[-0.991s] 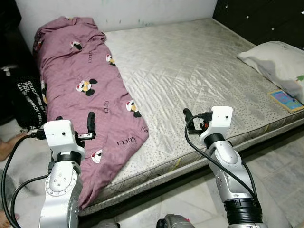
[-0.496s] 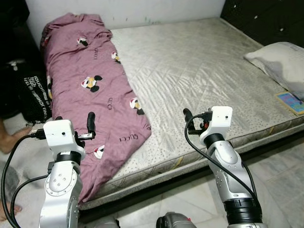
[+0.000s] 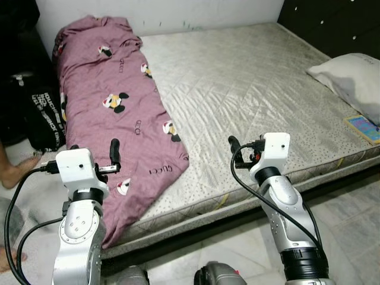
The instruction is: Clean up the room
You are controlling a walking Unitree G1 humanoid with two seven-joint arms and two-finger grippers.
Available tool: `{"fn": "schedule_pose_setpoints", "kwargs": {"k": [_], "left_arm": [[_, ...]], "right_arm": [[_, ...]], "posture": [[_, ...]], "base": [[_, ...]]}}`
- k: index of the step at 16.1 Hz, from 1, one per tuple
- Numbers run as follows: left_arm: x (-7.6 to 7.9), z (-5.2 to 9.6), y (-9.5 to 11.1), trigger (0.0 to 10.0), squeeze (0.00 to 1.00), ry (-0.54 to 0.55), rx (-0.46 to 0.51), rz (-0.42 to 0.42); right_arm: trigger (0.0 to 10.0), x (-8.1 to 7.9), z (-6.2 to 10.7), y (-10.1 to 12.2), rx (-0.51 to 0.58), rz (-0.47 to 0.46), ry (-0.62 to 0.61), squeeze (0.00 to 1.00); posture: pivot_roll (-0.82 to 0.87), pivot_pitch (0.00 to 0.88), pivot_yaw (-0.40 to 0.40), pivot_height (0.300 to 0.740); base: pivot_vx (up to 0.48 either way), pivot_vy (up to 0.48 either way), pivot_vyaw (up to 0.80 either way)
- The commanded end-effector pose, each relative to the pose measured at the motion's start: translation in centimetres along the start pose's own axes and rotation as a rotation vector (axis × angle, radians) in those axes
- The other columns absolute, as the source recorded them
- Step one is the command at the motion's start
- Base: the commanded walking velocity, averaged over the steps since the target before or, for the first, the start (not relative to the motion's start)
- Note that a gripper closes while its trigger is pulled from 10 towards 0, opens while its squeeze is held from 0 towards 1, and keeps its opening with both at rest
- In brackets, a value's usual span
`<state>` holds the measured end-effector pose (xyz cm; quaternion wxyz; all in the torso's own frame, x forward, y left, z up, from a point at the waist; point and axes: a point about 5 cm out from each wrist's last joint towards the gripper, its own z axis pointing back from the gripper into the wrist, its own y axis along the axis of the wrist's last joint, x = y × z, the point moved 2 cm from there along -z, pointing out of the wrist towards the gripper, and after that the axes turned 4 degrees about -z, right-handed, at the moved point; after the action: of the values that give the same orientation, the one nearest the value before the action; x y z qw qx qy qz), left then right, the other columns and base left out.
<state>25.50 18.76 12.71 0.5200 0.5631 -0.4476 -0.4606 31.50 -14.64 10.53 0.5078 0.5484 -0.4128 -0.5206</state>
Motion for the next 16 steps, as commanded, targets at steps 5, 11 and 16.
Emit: {"fn": "schedule_pose_setpoints", "kwargs": {"k": [5, 11, 16], "left_arm": [[0.14, -0.12, -0.17, 10.0, 0.00, -0.003, -0.007, -0.002], [0.07, -0.05, -0.39, 10.0, 0.00, -0.003, -0.014, 0.003], [-0.07, -0.36, -0.23, 10.0, 0.00, -0.005, -0.015, 0.020]], "right_arm": [[10.0, -0.26, -0.02, 0.49, 0.011, 0.010, 0.025, 0.00], [10.0, -0.21, -0.04, 0.20, -0.003, 0.014, 0.030, 0.00], [10.0, -0.67, -0.39, 0.53, 0.004, 0.031, 0.061, 0.00]], "posture": [[-0.03, 0.041, -0.039, 0.657], [-0.02, 0.039, -0.054, 0.632], [-0.03, 0.060, -0.047, 0.632]], "base": [[0.000, 0.000, 0.00], [0.000, 0.000, 0.00], [0.000, 0.000, 0.00]]}}
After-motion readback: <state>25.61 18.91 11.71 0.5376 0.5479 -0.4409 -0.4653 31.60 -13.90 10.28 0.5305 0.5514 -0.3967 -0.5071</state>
